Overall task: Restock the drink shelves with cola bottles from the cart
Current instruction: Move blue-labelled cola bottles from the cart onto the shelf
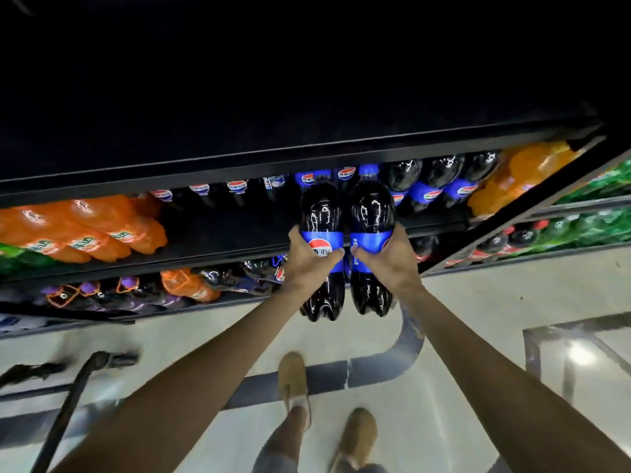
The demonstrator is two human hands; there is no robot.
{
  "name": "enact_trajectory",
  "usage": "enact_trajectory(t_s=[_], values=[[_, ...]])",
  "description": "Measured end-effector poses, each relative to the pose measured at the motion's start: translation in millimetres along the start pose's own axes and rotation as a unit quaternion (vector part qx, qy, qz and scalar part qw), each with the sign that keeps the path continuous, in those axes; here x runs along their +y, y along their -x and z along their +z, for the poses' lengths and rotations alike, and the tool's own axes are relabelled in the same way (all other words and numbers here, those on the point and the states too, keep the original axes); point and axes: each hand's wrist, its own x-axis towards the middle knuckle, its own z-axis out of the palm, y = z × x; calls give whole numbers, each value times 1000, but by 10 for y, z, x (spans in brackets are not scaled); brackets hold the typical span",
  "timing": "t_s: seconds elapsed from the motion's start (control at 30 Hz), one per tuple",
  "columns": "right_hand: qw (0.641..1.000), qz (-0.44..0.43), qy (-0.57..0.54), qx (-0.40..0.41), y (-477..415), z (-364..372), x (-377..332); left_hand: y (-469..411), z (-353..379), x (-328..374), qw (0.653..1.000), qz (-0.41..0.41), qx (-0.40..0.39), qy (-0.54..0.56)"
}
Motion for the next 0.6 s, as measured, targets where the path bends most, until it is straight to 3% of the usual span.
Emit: enact_trajectory(t_s=[0.3, 0.6], values=[[995, -65, -77, 29, -708, 320, 297, -556, 342, -214, 996, 75, 27, 42], [979, -132, -134, 75, -1085, 546, 290, -935, 412, -189, 979, 168, 103, 49]])
